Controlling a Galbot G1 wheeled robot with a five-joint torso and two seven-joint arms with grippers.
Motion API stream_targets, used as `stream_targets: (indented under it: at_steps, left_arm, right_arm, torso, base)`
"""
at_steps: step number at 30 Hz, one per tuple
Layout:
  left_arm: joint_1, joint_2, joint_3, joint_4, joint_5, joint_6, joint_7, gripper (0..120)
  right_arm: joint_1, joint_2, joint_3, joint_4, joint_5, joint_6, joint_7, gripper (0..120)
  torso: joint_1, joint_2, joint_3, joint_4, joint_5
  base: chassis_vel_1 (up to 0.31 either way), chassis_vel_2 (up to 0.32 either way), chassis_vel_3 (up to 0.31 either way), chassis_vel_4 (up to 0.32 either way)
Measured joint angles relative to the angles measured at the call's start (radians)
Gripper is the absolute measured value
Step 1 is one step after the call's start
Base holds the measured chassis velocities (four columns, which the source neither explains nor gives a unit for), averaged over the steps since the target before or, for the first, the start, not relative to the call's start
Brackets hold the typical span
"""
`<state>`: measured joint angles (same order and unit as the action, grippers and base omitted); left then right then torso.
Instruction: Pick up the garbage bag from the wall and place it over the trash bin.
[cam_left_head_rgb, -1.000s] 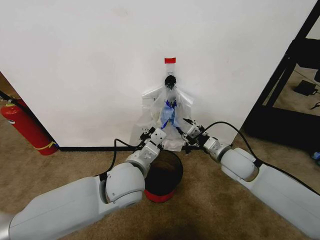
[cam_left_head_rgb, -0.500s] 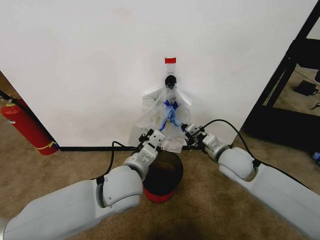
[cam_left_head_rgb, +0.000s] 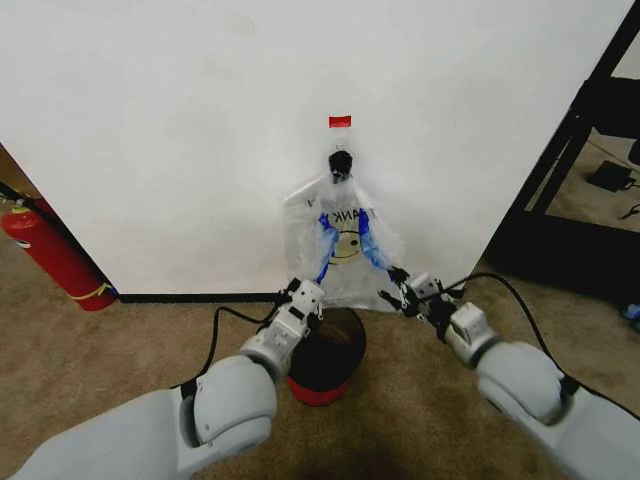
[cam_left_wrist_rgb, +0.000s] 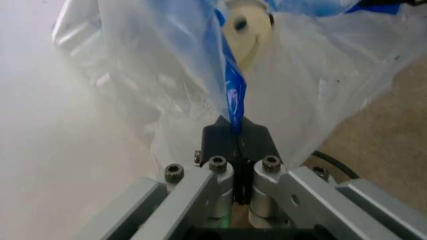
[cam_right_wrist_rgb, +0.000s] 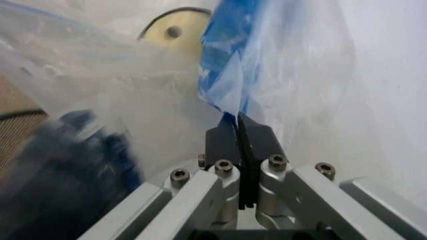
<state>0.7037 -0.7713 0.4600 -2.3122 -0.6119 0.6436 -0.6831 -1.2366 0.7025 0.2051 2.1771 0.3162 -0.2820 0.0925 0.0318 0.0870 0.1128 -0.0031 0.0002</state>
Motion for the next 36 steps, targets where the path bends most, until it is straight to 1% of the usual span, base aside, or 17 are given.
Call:
stream_targets:
  at_steps: [5,6,11,14,18,20,21,24,26,28,29,30,33,36]
  left_arm:
    - [0.043,0.010,-0.025,-0.020,0.043,-0.035,0.041,0]
    - [0.043,0.010,-0.025,-0.020,0.043,-0.035,0.041,0]
    - [0.078,0.012,-0.081,-0.060,0.053,-0.081,0.068,0]
    - [0.094,0.012,-0.103,-0.080,0.056,-0.090,0.075,0]
    - [0.167,0.019,-0.194,-0.129,0.063,-0.102,0.094,0]
    - [0.212,0.020,-0.243,-0.148,0.071,-0.106,0.102,0]
    - [0.212,0.020,-0.243,-0.148,0.071,-0.106,0.102,0]
    - [0.289,0.017,-0.303,-0.164,0.102,-0.120,0.118,0]
    - [0.341,0.007,-0.325,-0.161,0.128,-0.135,0.123,0]
    - [0.367,-0.012,-0.337,-0.140,0.148,-0.150,0.123,0]
    - [0.373,-0.024,-0.341,-0.131,0.153,-0.156,0.123,0]
    - [0.373,-0.024,-0.341,-0.131,0.153,-0.156,0.123,0]
    - [0.401,-0.061,-0.353,-0.110,0.159,-0.166,0.114,0]
    - [0.486,-0.092,-0.368,-0.101,0.163,-0.175,0.104,0]
  right_arm:
    - [-0.115,0.019,0.109,0.050,-0.017,0.023,-0.007,0]
    - [-0.115,0.019,0.109,0.050,-0.017,0.023,-0.007,0]
    - [-0.177,0.045,0.196,0.113,-0.006,0.043,0.010,0]
    - [-0.185,0.062,0.216,0.139,0.008,0.044,0.023,0]
    - [-0.198,0.098,0.256,0.197,0.054,0.043,0.050,0]
    - [-0.199,0.112,0.258,0.211,0.069,0.043,0.054,0]
    - [-0.199,0.112,0.258,0.211,0.069,0.043,0.054,0]
    - [-0.195,0.140,0.232,0.215,0.069,0.047,0.055,0]
    - [-0.179,0.177,0.180,0.192,0.045,0.062,0.054,0]
    - [-0.155,0.215,0.123,0.153,0.008,0.081,0.050,0]
    - [-0.141,0.239,0.092,0.127,-0.015,0.093,0.046,0]
    - [-0.141,0.239,0.092,0.127,-0.015,0.093,0.046,0]
    - [-0.106,0.303,0.014,0.061,-0.064,0.110,0.040,0]
    - [-0.097,0.349,-0.044,0.013,-0.112,0.124,0.045,0]
  torso:
    - [0.000,0.000,0.000,0.0000,-0.0003]
    - [0.000,0.000,0.000,0.0000,-0.0003]
    - [0.000,0.000,0.000,0.0000,-0.0002]
    - [0.000,0.000,0.000,0.0000,-0.0003]
    - [0.000,0.000,0.000,0.0000,-0.0003]
    - [0.000,0.000,0.000,0.0001,-0.0003]
    - [0.000,0.000,0.000,0.0001,-0.0003]
    - [0.000,0.000,0.000,0.0001,-0.0004]
    - [0.000,0.000,0.000,0.0001,-0.0006]
    - [0.000,0.000,0.000,0.0002,-0.0002]
    - [0.000,0.000,0.000,0.0001,-0.0006]
    - [0.000,0.000,0.000,0.0001,-0.0006]
    - [0.000,0.000,0.000,-0.0001,-0.0003]
    - [0.000,0.000,0.000,0.0000,-0.0001]
  base:
    - [0.000,0.000,0.000,0.000]
    - [0.000,0.000,0.000,0.000]
    - [0.000,0.000,0.000,0.000]
    - [0.000,0.000,0.000,0.000]
    - [0.000,0.000,0.000,0.000]
    - [0.000,0.000,0.000,0.000]
    - [0.000,0.000,0.000,0.000]
    - [0.000,0.000,0.000,0.000]
    - [0.000,0.000,0.000,0.000]
    - [0.000,0.000,0.000,0.000]
    - [0.000,0.000,0.000,0.000]
    - [0.000,0.000,0.000,0.000]
    - [0.000,0.000,0.000,0.000]
    - [0.000,0.000,0.000,0.000]
